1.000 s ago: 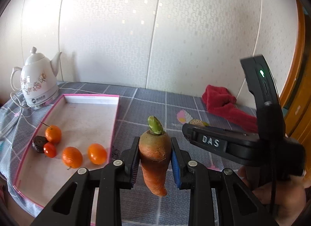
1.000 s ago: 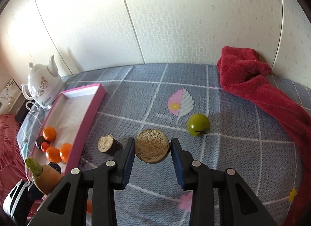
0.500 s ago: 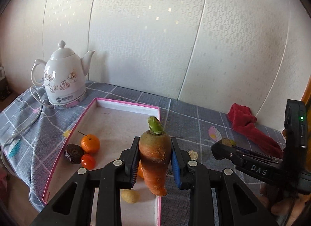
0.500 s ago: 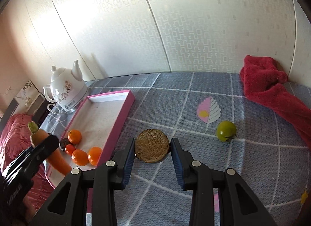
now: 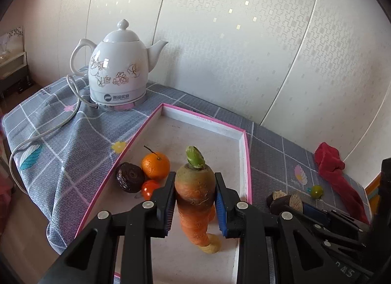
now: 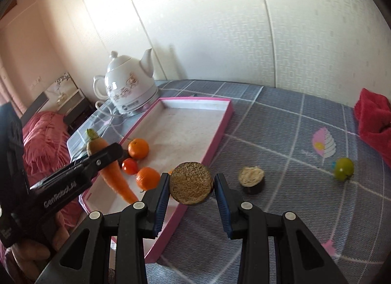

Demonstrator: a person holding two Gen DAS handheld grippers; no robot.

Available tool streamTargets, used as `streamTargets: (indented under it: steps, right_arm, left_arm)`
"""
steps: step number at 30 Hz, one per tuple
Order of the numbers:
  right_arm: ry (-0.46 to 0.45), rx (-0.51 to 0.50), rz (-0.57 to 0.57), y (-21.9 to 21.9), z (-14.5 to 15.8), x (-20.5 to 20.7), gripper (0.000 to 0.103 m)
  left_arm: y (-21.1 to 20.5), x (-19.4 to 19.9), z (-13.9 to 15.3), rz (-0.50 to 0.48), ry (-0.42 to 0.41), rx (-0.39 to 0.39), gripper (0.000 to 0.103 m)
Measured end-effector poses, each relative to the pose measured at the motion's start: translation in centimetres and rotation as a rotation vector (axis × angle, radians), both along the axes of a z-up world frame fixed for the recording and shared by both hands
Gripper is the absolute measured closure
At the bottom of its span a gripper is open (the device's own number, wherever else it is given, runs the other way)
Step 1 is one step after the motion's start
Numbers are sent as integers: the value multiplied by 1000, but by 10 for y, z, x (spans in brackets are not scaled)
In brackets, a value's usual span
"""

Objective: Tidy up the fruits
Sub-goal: 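Carry the carrot and the wooden slice over the pink tray with both tools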

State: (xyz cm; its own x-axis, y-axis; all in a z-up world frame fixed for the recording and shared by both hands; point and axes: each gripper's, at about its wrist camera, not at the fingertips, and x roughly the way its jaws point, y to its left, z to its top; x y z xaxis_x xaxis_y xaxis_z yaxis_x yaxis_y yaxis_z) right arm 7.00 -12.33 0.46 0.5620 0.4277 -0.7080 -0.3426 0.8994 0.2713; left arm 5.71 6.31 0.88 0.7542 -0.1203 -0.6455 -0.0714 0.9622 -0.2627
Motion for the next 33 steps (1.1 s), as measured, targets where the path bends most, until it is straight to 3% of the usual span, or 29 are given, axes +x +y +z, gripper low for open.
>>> streamTargets:
  steps: [4,8,19,26,31,33]
  right_arm:
    - [1,-10,19,9,-2,-2,66]
    - [-2,-8,21,17,-2,-3,66]
    - [-31,-23,46,62,-4,-1,66]
    - [-74,-36,46,57,4,-5,66]
    - [-9,55,-2,41,3,7,66]
    - [-13,48,2,45,5,11,66]
  left_arm:
    - [3,0,0,19,5,6,74]
    - [5,-1,-2,61,9,103,74]
    - [29,3,-11,135,56,70,74]
    - [27,4,-9,139,47,76,74]
    - [20,6,-10,101,60,66,74]
    - [19,7,-10,96,64,68,74]
